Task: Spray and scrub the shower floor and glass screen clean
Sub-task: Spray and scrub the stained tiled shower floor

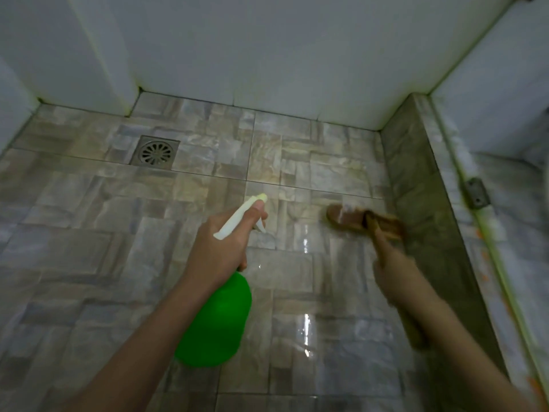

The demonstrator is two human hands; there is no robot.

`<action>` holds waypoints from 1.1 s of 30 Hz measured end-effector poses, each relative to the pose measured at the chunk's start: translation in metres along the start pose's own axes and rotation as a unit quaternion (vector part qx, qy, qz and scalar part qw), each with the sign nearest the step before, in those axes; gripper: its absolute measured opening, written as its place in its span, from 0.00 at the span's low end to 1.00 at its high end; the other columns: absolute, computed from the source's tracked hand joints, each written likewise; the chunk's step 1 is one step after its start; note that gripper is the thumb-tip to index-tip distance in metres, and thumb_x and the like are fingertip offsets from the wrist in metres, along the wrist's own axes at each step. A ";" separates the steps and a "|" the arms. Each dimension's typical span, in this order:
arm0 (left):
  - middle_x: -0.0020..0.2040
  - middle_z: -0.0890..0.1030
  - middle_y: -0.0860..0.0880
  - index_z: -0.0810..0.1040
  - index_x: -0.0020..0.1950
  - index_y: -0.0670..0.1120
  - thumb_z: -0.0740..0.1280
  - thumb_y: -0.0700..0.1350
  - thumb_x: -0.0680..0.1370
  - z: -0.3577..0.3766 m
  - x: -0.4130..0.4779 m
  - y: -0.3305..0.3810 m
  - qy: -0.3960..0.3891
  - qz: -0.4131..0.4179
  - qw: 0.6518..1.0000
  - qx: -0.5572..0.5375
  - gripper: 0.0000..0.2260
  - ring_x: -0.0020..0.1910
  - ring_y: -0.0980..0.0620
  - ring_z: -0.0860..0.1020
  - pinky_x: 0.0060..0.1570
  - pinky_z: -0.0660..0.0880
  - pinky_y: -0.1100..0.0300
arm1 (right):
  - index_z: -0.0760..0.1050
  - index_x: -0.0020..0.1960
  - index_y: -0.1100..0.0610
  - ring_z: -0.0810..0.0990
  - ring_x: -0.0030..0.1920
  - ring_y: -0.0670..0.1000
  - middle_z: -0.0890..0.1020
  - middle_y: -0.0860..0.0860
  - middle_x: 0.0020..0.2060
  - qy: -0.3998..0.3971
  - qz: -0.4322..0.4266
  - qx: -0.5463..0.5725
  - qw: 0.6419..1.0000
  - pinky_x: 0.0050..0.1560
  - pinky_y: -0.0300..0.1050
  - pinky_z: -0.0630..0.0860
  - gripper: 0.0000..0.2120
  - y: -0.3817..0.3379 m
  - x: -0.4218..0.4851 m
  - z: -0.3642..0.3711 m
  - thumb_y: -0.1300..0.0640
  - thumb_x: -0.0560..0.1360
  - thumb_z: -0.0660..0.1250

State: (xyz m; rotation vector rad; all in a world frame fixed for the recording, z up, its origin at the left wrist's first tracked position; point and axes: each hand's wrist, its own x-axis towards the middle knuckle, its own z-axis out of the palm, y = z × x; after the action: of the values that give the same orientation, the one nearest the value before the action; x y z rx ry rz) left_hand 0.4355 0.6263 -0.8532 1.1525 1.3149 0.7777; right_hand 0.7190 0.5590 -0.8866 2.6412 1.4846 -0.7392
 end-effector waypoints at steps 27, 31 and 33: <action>0.49 0.86 0.42 0.86 0.47 0.55 0.60 0.74 0.69 0.026 -0.052 -0.013 -0.163 -0.018 0.977 0.133 0.27 0.22 0.47 0.74 0.29 0.73 0.61 | 0.26 0.73 0.37 0.73 0.28 0.46 0.73 0.47 0.30 -0.155 0.042 -0.083 0.984 0.32 0.42 0.73 0.38 0.079 -0.204 0.041 0.53 0.82 0.53; 0.49 0.86 0.39 0.86 0.46 0.55 0.59 0.74 0.69 0.019 -0.055 -0.019 -0.161 -0.012 0.975 0.154 0.28 0.22 0.48 0.75 0.30 0.74 0.61 | 0.28 0.74 0.37 0.74 0.28 0.51 0.74 0.51 0.29 -0.025 -0.060 -0.053 0.996 0.32 0.52 0.77 0.42 0.046 -0.113 0.043 0.60 0.80 0.57; 0.49 0.86 0.39 0.86 0.46 0.55 0.59 0.74 0.69 0.014 -0.059 -0.023 -0.158 -0.015 0.974 0.164 0.27 0.22 0.49 0.75 0.28 0.73 0.63 | 0.31 0.76 0.38 0.74 0.28 0.53 0.75 0.54 0.29 -0.006 -0.090 -0.055 0.994 0.32 0.54 0.78 0.41 0.035 -0.073 0.037 0.61 0.80 0.57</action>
State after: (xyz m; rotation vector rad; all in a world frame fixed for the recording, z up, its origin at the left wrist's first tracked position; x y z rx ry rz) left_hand 0.4367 0.5621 -0.8573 1.4478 1.2125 0.3398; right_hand 0.7012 0.4719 -0.8964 2.4431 1.7235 -0.6604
